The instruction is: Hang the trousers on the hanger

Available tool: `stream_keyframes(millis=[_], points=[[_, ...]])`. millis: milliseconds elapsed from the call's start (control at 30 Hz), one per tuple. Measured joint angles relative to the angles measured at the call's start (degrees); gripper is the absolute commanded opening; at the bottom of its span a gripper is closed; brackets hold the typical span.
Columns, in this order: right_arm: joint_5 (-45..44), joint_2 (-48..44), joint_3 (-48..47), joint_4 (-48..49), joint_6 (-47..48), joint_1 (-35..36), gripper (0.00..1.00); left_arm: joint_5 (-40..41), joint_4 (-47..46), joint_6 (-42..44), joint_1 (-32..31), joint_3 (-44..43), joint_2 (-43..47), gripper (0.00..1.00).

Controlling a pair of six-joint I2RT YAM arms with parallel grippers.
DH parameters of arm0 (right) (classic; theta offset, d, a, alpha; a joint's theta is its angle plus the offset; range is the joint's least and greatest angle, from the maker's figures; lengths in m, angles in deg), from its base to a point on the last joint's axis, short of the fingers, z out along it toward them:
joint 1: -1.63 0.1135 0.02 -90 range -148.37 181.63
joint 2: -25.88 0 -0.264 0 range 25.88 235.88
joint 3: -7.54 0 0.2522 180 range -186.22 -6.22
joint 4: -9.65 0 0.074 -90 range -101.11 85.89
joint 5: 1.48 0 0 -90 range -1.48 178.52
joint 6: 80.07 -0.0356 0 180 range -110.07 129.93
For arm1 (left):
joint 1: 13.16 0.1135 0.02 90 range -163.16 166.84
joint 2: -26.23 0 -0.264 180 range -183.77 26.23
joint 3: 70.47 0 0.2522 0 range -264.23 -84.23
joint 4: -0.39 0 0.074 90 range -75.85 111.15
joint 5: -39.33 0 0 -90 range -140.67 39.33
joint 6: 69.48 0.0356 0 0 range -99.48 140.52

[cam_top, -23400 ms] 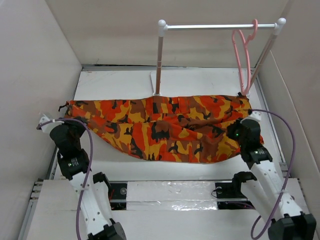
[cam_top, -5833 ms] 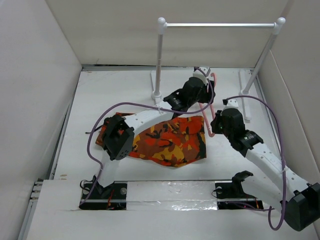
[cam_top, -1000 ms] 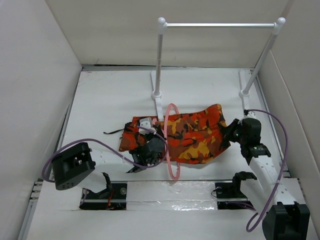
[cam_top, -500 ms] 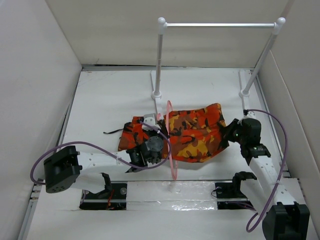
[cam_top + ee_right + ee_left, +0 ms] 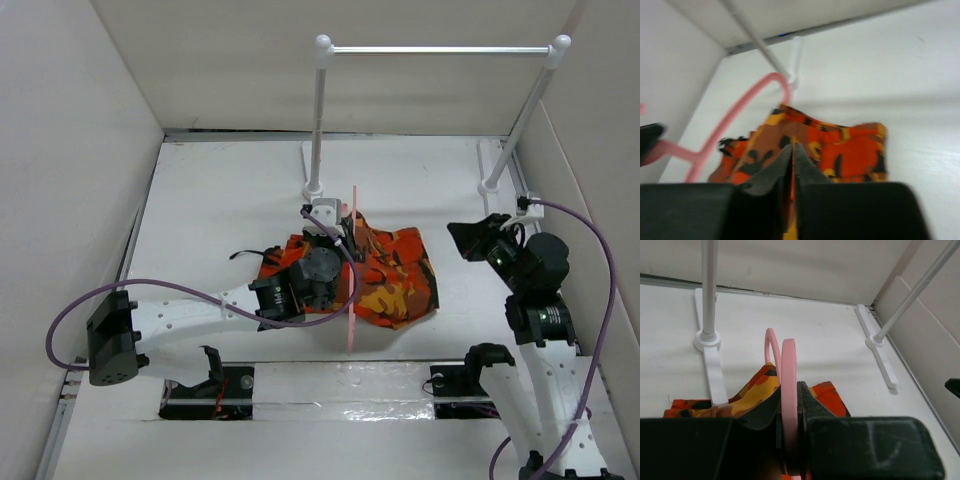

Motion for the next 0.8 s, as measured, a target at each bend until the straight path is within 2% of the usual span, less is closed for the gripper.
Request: stream_keyframes(millis=[67, 167, 200, 233, 300, 333, 567, 667, 800], points=[[3.19, -0.42, -0.68, 2.38, -2.01, 2.58, 0.0, -0.37, 0.83, -0.04, -0.46, -0.44, 0.07, 0.0], [5.01, -0.48, 0.7, 3.65, -5.22, 10.67, 0.01, -0.85, 1.95, -0.26, -0.7, -0.5, -0.09, 0.0], [4.92, -0.63, 1.03, 3.56, -6.25, 13.53, 0.29, -0.96, 2.14, -0.33, -0.7, -0.52, -0.22, 0.0], [4.83, -0.61, 1.11, 3.5, -7.67, 15.82, 0.46, -1.01, 2.34, -0.37, -0.7, -0.7, -0.48, 0.0], [4.7, -0.55, 1.27, 4.22, -9.73, 20.11, 0.73, -1.16, 2.47, -0.39, -0.7, -1.51, -1.4, 0.0], [4.57, -0.22, 1.6, 5.33, -10.71, 22.29, 0.77, -1.25, 2.47, -0.39, -0.7, -1.92, -1.88, 0.0], [1.25, 8.46, 6.25, 14.84, -16.94, 38.25, 0.79, -1.46, 2.23, -0.26, -0.72, -3.82, -4.96, 0.0], [-3.23, 11.67, 7.32, 14.99, -18.25, 43.32, 0.73, -1.46, 2.27, -0.28, -0.72, -3.82, -5.4, 0.0], [-6.95, 14.21, 7.39, 17.81, -20.04, 46.6, 0.63, -1.49, 2.03, -0.26, -0.72, -3.82, -5.4, 0.0]])
